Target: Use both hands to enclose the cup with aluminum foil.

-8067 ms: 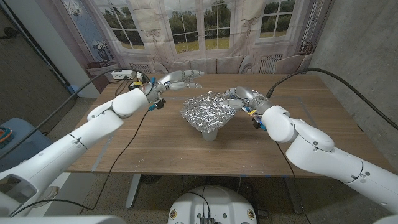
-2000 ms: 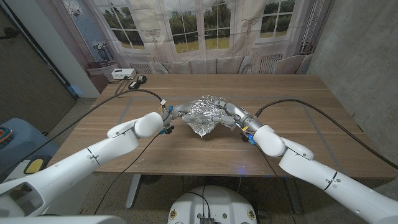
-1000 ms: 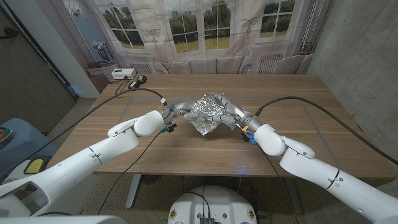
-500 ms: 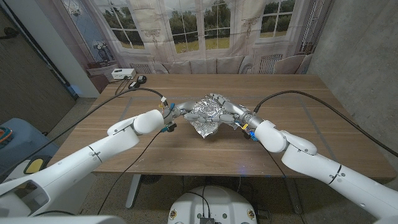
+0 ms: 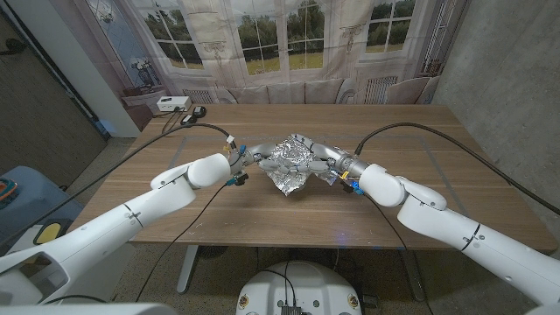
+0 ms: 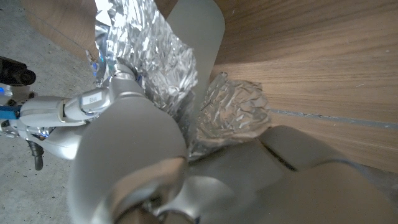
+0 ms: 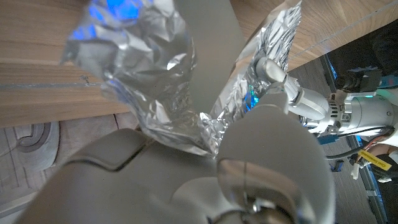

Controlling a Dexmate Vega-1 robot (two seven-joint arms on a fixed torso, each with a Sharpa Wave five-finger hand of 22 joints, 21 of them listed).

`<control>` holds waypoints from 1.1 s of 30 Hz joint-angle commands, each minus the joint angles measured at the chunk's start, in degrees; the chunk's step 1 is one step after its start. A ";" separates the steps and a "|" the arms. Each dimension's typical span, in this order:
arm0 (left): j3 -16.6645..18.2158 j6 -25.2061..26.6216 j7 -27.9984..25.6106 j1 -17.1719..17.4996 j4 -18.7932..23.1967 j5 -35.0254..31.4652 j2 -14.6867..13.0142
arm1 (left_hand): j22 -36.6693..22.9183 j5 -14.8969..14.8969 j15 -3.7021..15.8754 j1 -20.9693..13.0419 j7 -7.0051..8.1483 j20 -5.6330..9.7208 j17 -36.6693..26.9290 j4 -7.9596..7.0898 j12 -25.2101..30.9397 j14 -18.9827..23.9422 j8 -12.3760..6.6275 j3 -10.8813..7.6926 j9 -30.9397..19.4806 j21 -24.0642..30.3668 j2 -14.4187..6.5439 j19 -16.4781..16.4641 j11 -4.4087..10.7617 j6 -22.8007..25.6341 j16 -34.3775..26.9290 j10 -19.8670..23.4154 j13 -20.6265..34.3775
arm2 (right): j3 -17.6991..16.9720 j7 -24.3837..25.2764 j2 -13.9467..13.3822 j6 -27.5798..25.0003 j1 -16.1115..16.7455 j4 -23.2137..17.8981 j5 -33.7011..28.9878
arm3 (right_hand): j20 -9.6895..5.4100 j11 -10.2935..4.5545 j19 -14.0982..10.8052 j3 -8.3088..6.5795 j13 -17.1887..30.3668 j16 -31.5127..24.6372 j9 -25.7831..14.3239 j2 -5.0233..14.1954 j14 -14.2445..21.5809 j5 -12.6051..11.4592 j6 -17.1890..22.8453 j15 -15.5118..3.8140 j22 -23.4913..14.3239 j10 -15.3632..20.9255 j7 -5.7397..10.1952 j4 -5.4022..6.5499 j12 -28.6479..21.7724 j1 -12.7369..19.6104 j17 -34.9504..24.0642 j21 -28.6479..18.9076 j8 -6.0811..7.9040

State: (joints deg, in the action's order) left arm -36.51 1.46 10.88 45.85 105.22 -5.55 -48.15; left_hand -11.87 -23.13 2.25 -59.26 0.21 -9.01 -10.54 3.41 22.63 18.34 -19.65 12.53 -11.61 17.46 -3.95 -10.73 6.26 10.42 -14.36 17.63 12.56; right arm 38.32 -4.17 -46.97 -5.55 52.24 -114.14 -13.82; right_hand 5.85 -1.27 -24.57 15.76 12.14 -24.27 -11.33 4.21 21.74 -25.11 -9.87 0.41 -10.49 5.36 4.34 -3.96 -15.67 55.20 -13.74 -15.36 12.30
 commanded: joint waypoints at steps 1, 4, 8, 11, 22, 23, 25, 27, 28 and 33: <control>-0.41 0.31 -0.01 -0.44 0.02 -0.42 0.27 | -0.30 0.36 2.47 0.73 0.04 -0.33 -0.19 -0.07 -0.41 -0.55 0.38 0.50 -0.08 -0.05 -0.07 0.23 -0.01 -0.11 0.38 -0.52 0.15 | -1.73 2.01 0.93 5.47 1.55 2.51 4.06 | -2.70 0.28 -3.48 -1.85 0.18 -4.00 -0.04 2.23 10.57 0.56 -2.49 -12.90 -0.28 3.76 -2.18 -1.04 -0.82 2.65 -2.75 -0.98 1.41; -0.42 0.19 -0.07 -0.52 -0.10 -0.40 0.37 | -0.31 0.41 2.41 0.77 -0.01 -0.38 -0.20 -0.12 -0.48 -0.62 0.51 0.55 -0.09 -0.08 -0.09 0.30 -0.04 -0.28 0.46 -0.59 0.19 | -2.16 2.62 1.18 6.73 1.97 2.98 4.95 | -3.02 0.27 -4.25 -2.10 0.18 -4.48 -0.02 2.55 12.86 0.70 -1.48 -13.03 -0.26 4.99 -2.64 -1.28 -1.16 3.31 -2.83 -1.14 1.55; -0.41 0.03 -0.13 -0.63 -0.31 -0.39 0.44 | -0.32 0.51 2.49 0.88 0.01 -0.27 -0.21 -0.22 -0.56 -0.65 0.67 0.66 -0.10 -0.06 -0.14 0.27 0.11 -0.38 0.56 -0.60 0.26 | -2.62 3.45 1.21 6.60 2.52 2.83 5.02 | -1.46 0.87 -3.16 -1.64 0.22 -0.84 0.01 2.21 6.09 1.37 -0.55 -9.56 -0.30 3.53 -2.89 -0.81 -0.23 2.51 -2.79 -0.40 1.25; -0.31 -0.26 -0.40 -0.61 -0.46 -0.41 0.43 | -0.33 0.60 2.30 1.00 -0.04 -0.42 -0.23 -0.32 -0.67 -0.77 0.83 0.76 -0.11 -0.09 -0.16 0.34 0.03 -0.50 0.69 -0.71 0.32 | -2.71 3.19 0.97 5.60 2.59 2.26 4.84 | 1.02 1.12 -0.61 -1.01 0.28 2.15 -0.01 1.50 -0.87 1.96 -0.32 -6.38 -0.38 0.62 -2.69 -0.06 1.41 0.86 -2.99 0.90 0.72; 0.32 -1.25 -0.40 -0.48 -1.00 0.54 0.20 | -0.37 1.41 0.49 1.54 -1.31 -0.82 -0.44 -0.99 -3.31 -3.82 3.92 1.28 -0.14 -0.62 -0.83 1.61 -2.69 -5.81 2.26 -5.76 0.74 | -3.88 2.28 0.51 5.04 2.87 1.66 7.61 | 1.35 0.56 4.86 2.39 0.41 7.05 -0.04 -2.42 -11.19 2.75 -1.24 -2.86 -0.51 -5.11 0.02 2.03 3.98 -4.57 -2.52 3.27 -0.38; 0.35 -1.22 -0.32 -0.48 -1.01 0.67 0.19 | -0.37 1.54 0.33 1.53 -1.36 -0.82 -0.43 -0.99 -3.65 -4.19 4.33 1.39 -0.12 -0.68 -0.72 1.76 -2.85 -6.54 2.42 -6.42 0.79 | -4.06 2.16 0.56 5.42 2.92 1.83 8.31 | 1.40 0.74 5.22 2.63 0.42 7.28 -0.05 -2.67 -11.68 2.73 -1.26 -2.62 -0.51 -5.52 0.12 2.21 4.11 -4.99 -2.52 3.38 -0.40; 0.41 -1.35 -0.20 -0.49 -1.15 0.91 0.15 | -0.37 1.78 0.00 1.65 -1.63 -0.97 -0.43 -1.07 -4.36 -4.82 5.18 1.61 -0.08 -0.82 -0.60 2.08 -3.32 -8.07 2.65 -7.81 0.88 | -4.30 1.84 0.56 6.06 2.95 2.12 9.43 | 2.15 0.91 5.66 3.03 0.43 7.54 -0.07 -3.12 -12.19 2.69 -1.31 -2.12 -0.52 -5.93 0.17 2.52 4.20 -5.76 -2.54 3.51 -0.44; 0.46 -1.49 0.00 -0.50 -1.29 1.21 0.12 | -0.38 1.99 -0.74 1.63 -2.34 -0.90 -0.41 -1.08 -4.92 -5.73 5.74 1.71 -0.04 -0.90 -0.55 2.23 -4.03 -8.99 2.97 -8.88 0.94 | -4.69 1.41 0.65 7.19 3.03 2.68 11.14 | 2.50 1.06 5.95 3.36 0.43 7.87 -0.09 -3.50 -12.85 2.62 -1.32 -1.60 -0.52 -6.39 0.08 2.85 4.29 -6.52 -2.53 3.56 -0.47; 0.46 -1.38 0.03 -0.50 -1.24 1.21 0.07 | -0.38 2.03 -0.84 1.64 -2.42 -0.82 -0.40 -1.09 -5.01 -5.84 5.84 1.74 -0.03 -0.92 -0.53 2.27 -4.02 -9.15 3.00 -9.03 0.94 | -4.88 1.29 0.72 7.38 3.11 2.80 11.90 | 2.53 1.15 6.22 3.47 0.43 7.91 -0.10 -3.65 -12.90 2.59 -1.32 -1.62 -0.52 -6.53 0.11 2.97 4.31 -6.80 -2.53 3.65 -0.48; 0.47 -1.04 0.33 -0.55 -1.10 1.43 -0.06 | -0.39 2.45 -2.05 1.62 -3.76 -1.08 -0.29 -1.12 -5.81 -6.56 6.86 1.88 0.08 -1.04 -0.49 2.52 -6.84 -10.84 3.14 -10.01 0.83 | -5.69 0.15 1.35 9.57 3.24 4.41 16.51 | 3.36 3.67 7.27 4.11 0.37 8.49 -0.14 -4.87 -13.76 2.17 -1.06 0.97 -0.50 -7.24 -0.88 4.12 4.30 -9.43 -2.45 3.81 -0.46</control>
State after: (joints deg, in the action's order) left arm -36.31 0.50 10.54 45.28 104.28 -5.21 -47.95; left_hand -12.13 -20.97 0.79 -57.39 -2.88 -9.82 -10.79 2.22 17.15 12.15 -13.18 14.03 -11.44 16.52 -5.08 -8.87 0.95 0.35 -11.43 7.69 13.23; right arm 34.83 -2.48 -46.26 0.77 54.91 -112.31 -4.41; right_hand 9.00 1.10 -17.90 19.61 12.42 -16.09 -11.35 -0.30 7.92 -22.41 -9.71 0.04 -10.81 -1.91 4.12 -0.32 -11.43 46.78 -16.18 -11.64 11.83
